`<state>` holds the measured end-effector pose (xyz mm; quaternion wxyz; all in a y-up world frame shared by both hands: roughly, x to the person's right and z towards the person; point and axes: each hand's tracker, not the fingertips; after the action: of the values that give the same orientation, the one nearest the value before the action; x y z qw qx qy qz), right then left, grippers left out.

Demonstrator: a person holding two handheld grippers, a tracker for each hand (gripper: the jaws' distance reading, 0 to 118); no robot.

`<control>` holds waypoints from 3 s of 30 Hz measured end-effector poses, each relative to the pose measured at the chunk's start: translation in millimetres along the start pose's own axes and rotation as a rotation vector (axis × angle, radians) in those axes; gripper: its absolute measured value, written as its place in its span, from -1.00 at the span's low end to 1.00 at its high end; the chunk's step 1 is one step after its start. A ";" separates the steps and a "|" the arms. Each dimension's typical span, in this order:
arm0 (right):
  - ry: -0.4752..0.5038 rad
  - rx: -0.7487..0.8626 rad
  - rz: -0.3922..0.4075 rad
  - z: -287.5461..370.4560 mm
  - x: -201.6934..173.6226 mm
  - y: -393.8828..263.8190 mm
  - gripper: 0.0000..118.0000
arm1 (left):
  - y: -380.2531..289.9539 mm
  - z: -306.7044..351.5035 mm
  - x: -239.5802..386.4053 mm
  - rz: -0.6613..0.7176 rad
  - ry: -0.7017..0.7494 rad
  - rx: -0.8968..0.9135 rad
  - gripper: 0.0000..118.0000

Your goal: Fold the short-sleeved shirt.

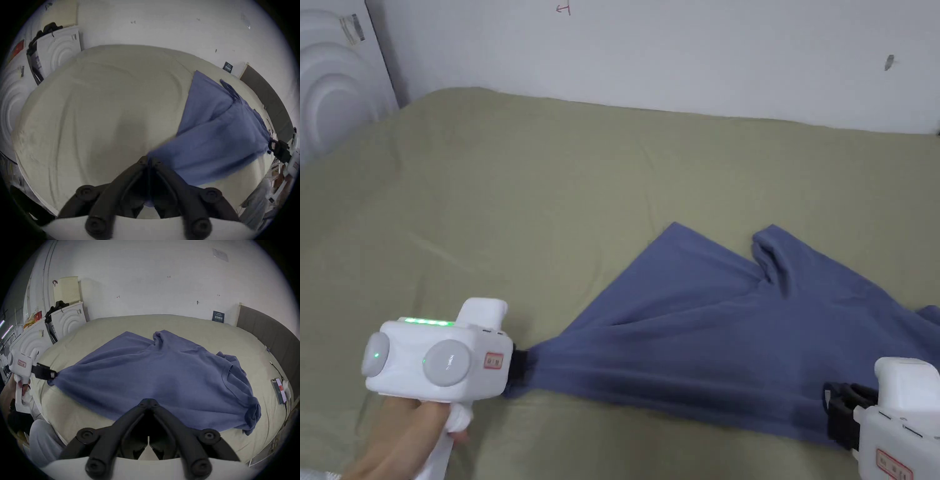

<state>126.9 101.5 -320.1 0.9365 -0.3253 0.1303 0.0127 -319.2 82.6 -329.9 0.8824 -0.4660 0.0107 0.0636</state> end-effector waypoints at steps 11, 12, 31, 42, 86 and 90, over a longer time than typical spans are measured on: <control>-0.095 -0.009 0.030 -66.1 88.4 102.2 -1.00 | -8.6 14.2 17.9 -0.045 0.044 0.014 -0.96; -0.117 -0.018 0.041 -77.1 95.0 111.5 -1.00 | -8.7 13.9 17.5 -0.042 0.043 0.014 -0.96; -0.194 -0.367 0.093 -221.7 163.2 155.0 0.82 | -4.4 6.8 18.1 0.025 0.017 -0.002 -0.96; -0.157 -0.146 0.068 -120.7 131.0 180.4 -0.97 | 8.4 23.4 24.4 -0.009 0.066 0.013 -0.96; -0.427 0.529 -0.022 108.2 171.9 526.5 -0.97 | 477.1 225.5 149.6 -0.067 0.350 0.626 -0.96; -0.425 0.549 -0.029 81.4 171.5 557.6 -0.97 | 509.6 202.5 146.2 -0.050 0.371 0.643 -0.96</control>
<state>251.3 580.2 -639.9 0.9953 -0.0534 -0.0740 0.0312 -244.6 548.5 -645.2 0.9681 -0.1685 0.1784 -0.0503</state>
